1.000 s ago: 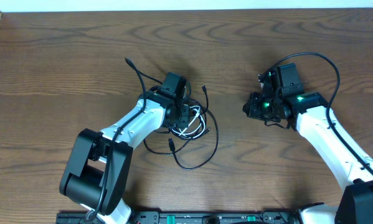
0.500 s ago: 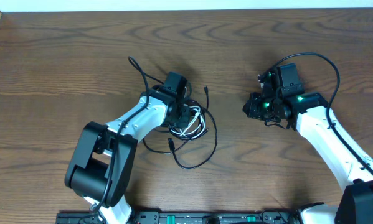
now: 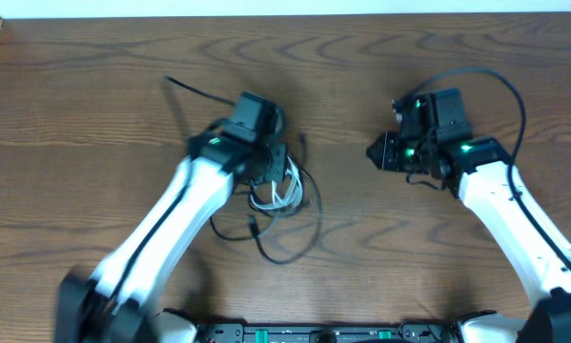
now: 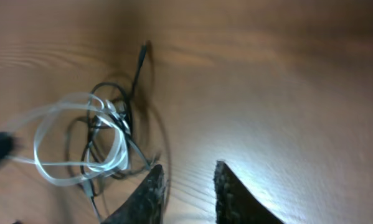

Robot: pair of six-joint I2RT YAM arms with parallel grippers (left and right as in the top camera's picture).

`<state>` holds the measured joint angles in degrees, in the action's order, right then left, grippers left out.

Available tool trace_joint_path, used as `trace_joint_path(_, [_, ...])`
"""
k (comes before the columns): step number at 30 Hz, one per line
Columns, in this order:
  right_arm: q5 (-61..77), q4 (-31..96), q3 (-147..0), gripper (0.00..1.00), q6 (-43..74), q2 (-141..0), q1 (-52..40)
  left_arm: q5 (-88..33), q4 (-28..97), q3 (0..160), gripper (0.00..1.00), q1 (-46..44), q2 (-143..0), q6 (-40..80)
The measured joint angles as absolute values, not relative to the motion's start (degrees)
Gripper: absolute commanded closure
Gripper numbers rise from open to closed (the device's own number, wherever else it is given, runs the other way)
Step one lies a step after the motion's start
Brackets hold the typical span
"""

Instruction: Untangle cables

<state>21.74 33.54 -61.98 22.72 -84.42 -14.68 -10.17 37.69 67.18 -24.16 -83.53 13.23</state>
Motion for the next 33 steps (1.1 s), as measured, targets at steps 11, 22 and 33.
trace_joint_path(11, [32.62,26.96,-66.02,0.62,21.74,-81.36,-14.68,-13.52,29.10,68.60,0.93,-24.16,-62.94,16.47])
trace_joint_path(22, [37.87,25.93,-66.02,0.51,21.47,-81.36,-14.68,-19.31,15.99,68.60,0.92,-24.16,-61.93,22.76])
trace_joint_path(33, [33.34,30.35,-66.04,0.44,20.32,-81.36,-14.68,-21.10,3.36,68.60,0.92,-24.16,-61.91,25.85])
